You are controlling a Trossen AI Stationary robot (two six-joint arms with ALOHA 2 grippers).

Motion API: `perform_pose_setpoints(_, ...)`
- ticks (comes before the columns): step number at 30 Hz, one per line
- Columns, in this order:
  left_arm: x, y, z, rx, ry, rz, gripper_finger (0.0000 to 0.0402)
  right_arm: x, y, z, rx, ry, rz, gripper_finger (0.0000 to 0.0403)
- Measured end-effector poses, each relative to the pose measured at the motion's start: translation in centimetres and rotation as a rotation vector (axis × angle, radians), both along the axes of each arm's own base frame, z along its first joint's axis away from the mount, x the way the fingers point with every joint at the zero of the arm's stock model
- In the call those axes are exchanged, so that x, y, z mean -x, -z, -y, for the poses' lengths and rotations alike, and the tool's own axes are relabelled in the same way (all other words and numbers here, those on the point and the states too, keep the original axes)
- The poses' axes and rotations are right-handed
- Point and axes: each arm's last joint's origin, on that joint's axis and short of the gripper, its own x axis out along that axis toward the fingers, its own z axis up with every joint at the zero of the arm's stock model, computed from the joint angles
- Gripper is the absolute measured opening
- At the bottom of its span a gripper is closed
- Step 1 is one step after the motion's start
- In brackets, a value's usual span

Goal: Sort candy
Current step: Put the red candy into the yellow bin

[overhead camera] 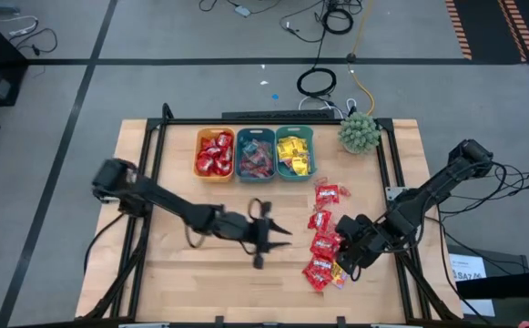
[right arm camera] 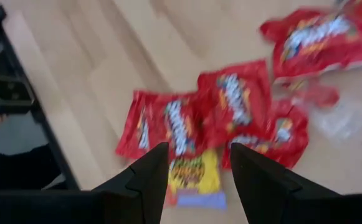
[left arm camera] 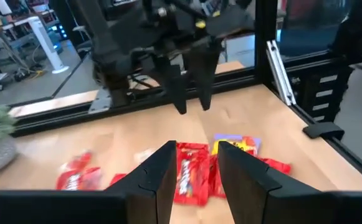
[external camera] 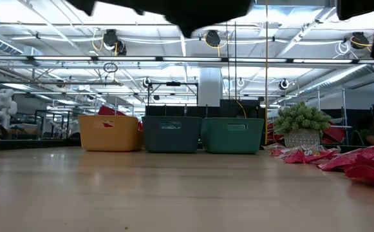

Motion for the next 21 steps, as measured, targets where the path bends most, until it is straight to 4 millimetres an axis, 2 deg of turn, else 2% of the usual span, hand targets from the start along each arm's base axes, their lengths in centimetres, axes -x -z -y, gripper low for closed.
perform_pose_setpoints(7, -6.3, 3.2, 0.8, -0.005, -0.029, -0.023, 0.0127, 1.6, -0.1, -2.2, -0.096, -0.014, -0.02, 0.0162)
perform_pose_setpoints(13, -10.7, 6.5, 1.1, 0.003, -0.004, -0.042, 0.0127, 3.1, -0.2, -3.9, -0.168, -0.003, -0.025, 0.0162)
perform_pose_setpoints(17, -12.9, 9.2, 1.7, 0.003, 0.023, -0.068, 0.0127, 3.9, -0.3, -4.6, -0.205, 0.012, -0.035, 0.0162)
perform_pose_setpoints(21, -14.0, 12.8, 1.2, -0.01, -0.002, -0.174, 0.0127, 4.4, -0.3, -5.1, -0.228, 0.025, -0.041, 0.0162)
